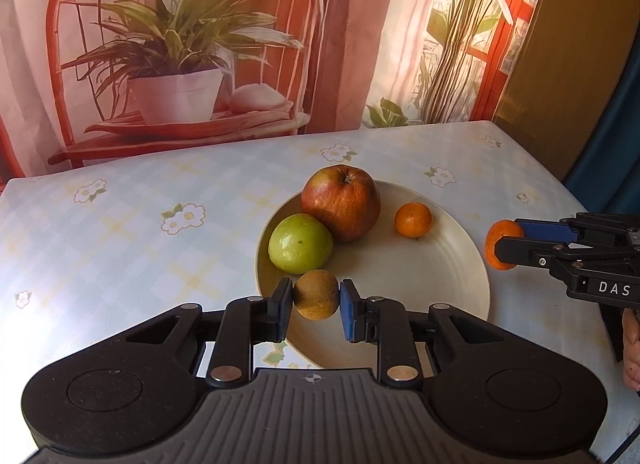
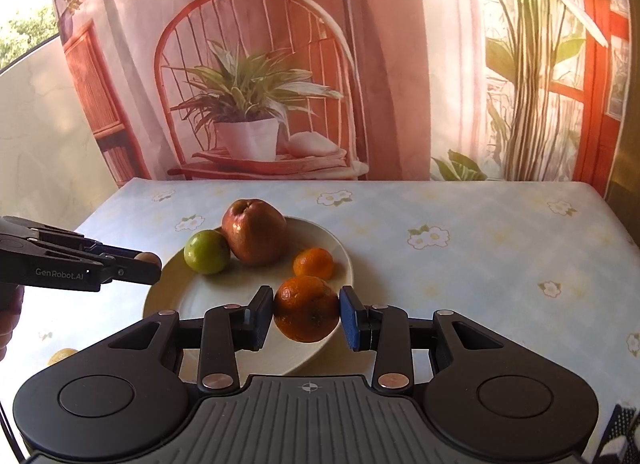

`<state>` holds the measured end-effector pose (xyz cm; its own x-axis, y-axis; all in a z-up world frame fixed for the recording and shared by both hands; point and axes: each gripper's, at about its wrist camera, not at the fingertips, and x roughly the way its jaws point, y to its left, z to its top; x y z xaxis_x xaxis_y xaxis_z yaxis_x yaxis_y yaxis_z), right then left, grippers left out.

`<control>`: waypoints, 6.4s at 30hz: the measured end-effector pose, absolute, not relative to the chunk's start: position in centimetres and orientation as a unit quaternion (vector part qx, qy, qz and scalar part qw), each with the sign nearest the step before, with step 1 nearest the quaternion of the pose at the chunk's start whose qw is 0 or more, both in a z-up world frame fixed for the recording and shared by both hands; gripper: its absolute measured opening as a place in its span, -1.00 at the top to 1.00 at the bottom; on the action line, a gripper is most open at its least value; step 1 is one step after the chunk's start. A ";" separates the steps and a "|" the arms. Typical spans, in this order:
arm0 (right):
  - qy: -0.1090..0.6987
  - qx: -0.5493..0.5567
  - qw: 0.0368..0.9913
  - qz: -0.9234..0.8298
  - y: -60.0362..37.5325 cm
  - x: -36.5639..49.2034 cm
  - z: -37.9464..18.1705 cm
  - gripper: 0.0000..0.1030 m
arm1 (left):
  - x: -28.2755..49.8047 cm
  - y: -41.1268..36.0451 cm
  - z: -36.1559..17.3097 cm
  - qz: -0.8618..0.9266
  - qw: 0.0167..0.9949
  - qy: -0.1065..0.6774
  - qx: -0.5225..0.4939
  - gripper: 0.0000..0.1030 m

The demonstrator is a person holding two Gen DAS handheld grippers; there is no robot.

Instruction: Organize fruits

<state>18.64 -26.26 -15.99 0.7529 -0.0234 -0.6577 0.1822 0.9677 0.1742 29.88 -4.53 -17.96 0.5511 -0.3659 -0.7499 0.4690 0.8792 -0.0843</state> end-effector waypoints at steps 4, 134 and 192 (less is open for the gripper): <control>0.379 0.084 0.921 -0.043 -26.1 21.9 -17.1 0.36 | 31.1 -5.1 -19.4 -0.237 0.870 0.426 0.073 0.48; 0.364 0.122 0.922 -0.056 -17.1 8.9 -15.5 0.26 | 15.8 2.3 -15.6 -0.169 0.902 0.397 -0.005 0.46; 0.407 0.085 0.907 0.066 -8.1 6.0 -18.4 0.18 | 11.9 2.7 -18.3 -0.250 0.868 0.426 -0.048 0.38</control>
